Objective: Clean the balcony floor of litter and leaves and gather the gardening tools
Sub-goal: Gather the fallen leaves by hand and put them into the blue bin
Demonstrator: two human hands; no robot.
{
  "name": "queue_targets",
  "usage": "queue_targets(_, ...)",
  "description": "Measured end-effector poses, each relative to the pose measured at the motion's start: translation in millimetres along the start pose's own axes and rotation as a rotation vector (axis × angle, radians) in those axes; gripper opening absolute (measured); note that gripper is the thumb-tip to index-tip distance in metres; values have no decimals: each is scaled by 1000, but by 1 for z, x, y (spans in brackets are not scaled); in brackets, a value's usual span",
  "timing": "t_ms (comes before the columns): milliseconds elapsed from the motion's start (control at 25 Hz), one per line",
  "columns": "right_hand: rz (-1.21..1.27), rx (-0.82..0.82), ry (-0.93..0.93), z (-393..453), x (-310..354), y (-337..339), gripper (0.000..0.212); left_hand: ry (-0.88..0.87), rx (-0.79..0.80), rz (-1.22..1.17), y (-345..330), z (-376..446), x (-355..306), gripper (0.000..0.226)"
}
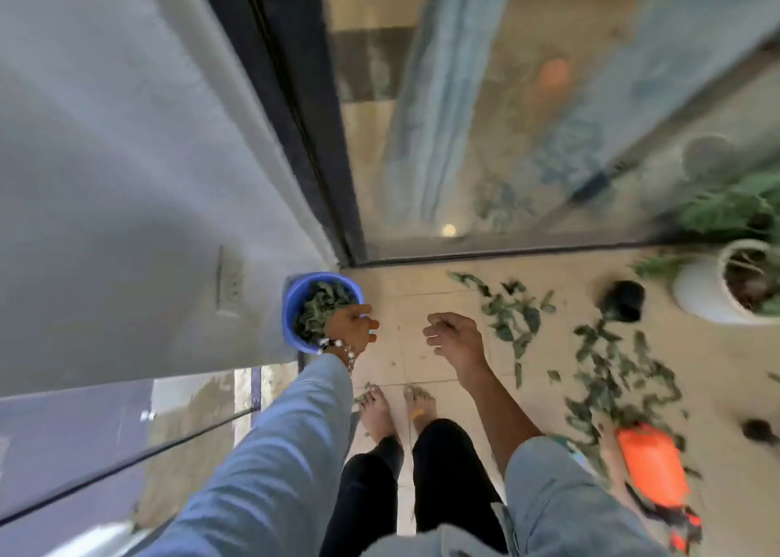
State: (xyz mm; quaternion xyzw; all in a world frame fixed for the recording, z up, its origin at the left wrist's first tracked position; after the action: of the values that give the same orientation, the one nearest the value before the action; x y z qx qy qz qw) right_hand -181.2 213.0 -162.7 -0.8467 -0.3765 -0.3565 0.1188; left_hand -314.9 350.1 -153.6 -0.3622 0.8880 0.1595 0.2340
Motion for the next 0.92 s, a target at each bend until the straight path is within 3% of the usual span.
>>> queue_targets(160,-35,-235,102,-74,-9,95,15,-204,115,441,-79,-42,-26,20)
queue_targets(400,-99,-655,120,-206,-98,254,20,-538,301,960,-254,-132,-7,27)
queue_targets(600,-136,-918,-4,-346,-224,362,31,-728,492,1273,-406,-225,87,23)
queue_targets(760,-116,-1047,-114,-452,-338,447,19,-820,602,1429,-519,-313,190,25)
queue_targets(920,-99,-1128,-164,-521,-402,511,17,-941,701,1564,-609,-376,259,31)
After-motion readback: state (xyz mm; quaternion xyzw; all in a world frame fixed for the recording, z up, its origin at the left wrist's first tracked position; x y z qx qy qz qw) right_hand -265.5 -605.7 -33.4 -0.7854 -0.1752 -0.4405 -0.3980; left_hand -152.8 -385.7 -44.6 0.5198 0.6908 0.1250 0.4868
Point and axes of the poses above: each hand's wrist, its own z-axis towards the middle knuckle, its own y-axis out of the back of the hand, x = y × z, the point moved 5 cm from there along z, towards the middle knuckle, and after that the axes turned 3 degrees about x, right-handed, at the moved point
